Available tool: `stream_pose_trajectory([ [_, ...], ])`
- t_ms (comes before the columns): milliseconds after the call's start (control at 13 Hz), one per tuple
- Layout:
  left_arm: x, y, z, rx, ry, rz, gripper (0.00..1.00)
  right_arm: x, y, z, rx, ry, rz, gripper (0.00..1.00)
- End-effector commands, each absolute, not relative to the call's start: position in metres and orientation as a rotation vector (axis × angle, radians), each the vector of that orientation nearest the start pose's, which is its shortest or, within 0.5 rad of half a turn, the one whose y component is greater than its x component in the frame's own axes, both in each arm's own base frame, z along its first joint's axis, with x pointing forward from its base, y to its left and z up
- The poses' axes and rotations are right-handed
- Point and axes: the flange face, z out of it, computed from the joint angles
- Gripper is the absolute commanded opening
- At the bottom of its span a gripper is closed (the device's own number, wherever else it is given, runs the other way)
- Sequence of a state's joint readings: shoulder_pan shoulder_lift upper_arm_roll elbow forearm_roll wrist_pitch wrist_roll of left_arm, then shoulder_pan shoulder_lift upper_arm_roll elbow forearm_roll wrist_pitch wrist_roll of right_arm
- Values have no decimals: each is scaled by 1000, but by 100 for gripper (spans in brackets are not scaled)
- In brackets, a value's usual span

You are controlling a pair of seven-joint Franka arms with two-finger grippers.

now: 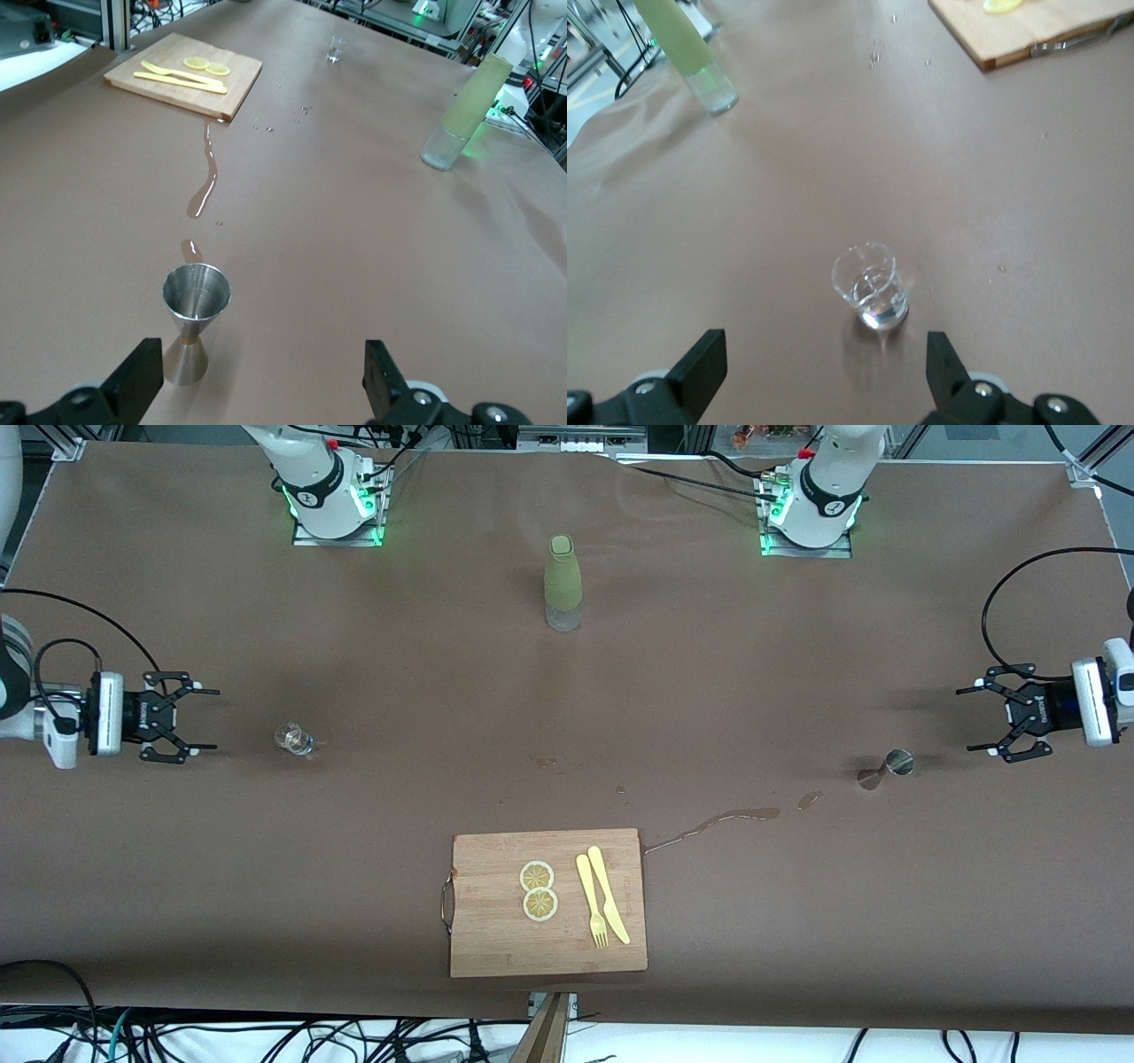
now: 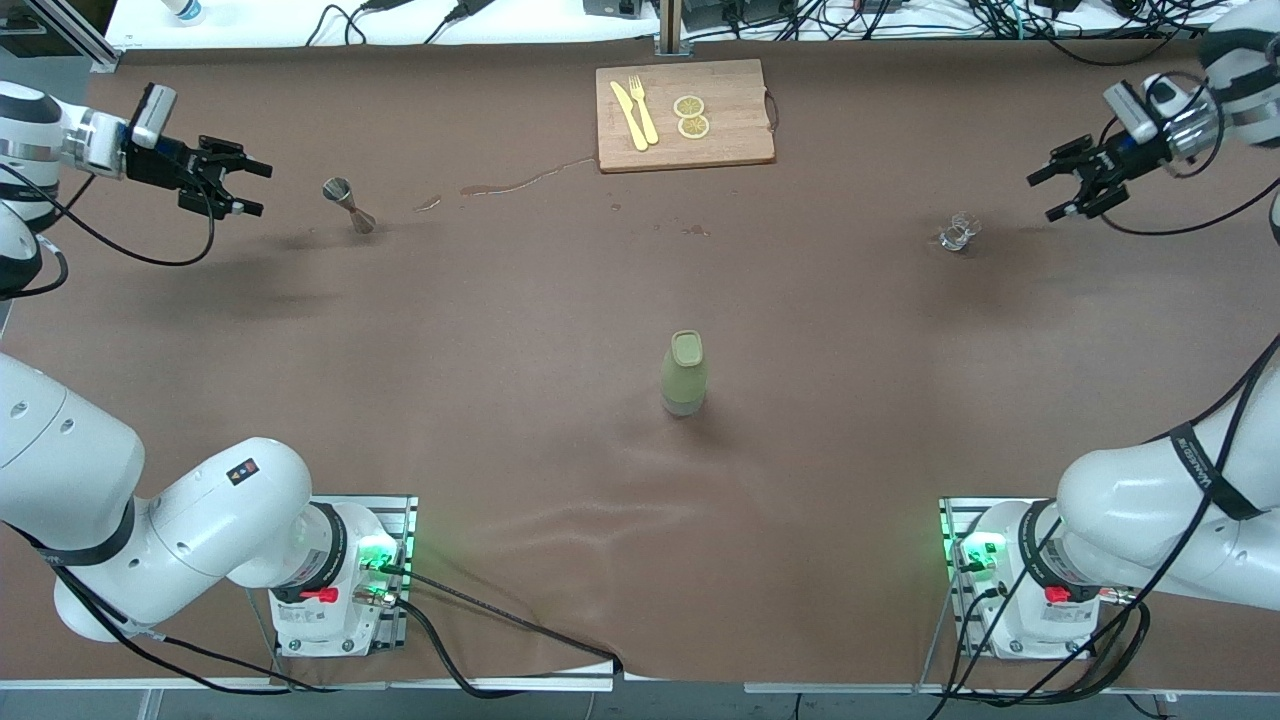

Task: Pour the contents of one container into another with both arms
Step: 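Grasp the glass beaker with the right gripper while the left gripper grasps the jigger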

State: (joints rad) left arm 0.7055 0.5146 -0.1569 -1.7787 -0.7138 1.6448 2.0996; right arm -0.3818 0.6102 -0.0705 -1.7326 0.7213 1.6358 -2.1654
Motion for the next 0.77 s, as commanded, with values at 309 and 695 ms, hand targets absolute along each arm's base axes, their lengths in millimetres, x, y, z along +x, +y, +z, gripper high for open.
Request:
stream_pose_trajectory([
  [309, 553, 260, 213, 1724, -1361, 861, 100, 554, -193, 124, -1604, -1354, -754, 100],
  [695, 562, 259, 175, 1730, -1389, 919, 100, 551, -177, 95, -1572, -1338, -779, 100],
])
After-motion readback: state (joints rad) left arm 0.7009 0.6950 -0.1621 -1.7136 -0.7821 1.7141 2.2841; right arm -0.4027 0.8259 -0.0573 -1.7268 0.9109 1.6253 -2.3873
